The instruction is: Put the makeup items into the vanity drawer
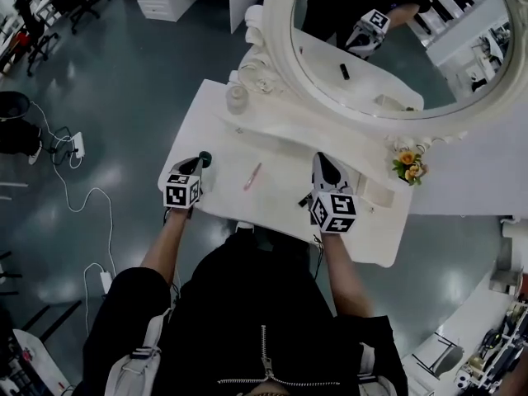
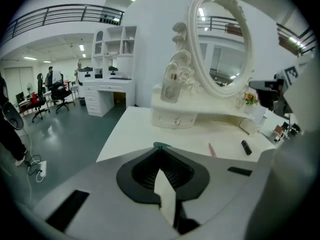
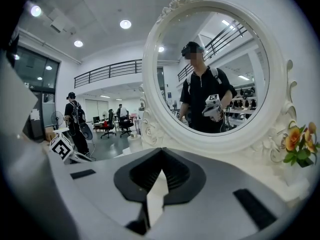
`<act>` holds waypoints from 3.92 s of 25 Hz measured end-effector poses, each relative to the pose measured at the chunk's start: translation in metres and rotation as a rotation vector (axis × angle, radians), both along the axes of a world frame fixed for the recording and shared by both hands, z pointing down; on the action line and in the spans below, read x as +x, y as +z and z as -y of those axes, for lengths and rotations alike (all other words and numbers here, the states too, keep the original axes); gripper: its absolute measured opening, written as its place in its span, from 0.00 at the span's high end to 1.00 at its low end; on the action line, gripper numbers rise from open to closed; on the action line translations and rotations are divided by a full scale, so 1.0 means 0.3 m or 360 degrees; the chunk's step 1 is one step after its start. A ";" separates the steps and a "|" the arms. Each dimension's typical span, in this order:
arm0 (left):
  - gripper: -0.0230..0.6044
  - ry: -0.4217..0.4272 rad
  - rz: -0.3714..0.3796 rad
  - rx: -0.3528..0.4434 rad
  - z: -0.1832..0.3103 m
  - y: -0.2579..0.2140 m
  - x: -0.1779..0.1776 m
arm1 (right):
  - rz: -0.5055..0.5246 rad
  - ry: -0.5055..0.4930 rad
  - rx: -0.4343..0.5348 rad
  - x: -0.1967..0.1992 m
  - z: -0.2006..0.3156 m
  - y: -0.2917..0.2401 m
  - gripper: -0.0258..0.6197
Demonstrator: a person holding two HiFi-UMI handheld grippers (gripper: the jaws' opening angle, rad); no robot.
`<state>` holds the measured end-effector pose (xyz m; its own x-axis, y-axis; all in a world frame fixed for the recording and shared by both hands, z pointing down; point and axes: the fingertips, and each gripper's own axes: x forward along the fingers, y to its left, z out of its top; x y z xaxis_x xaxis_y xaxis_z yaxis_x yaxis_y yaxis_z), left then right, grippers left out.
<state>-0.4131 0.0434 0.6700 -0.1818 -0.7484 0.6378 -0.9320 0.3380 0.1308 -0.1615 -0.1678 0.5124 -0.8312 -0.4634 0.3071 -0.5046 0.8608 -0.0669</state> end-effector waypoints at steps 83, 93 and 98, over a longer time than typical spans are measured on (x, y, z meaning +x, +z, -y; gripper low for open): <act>0.93 0.1563 0.0004 0.0306 1.040 -0.275 1.375 | 0.0003 0.0973 -0.0100 1.034 0.214 0.065 0.95; 0.93 0.1194 0.0074 0.0378 0.888 -0.365 0.966 | 0.0038 0.0688 -0.0028 0.715 0.215 0.014 0.95; 0.93 0.1001 0.0144 0.0409 0.815 -0.409 0.765 | 0.0057 0.0553 0.0001 0.566 0.216 -0.013 0.95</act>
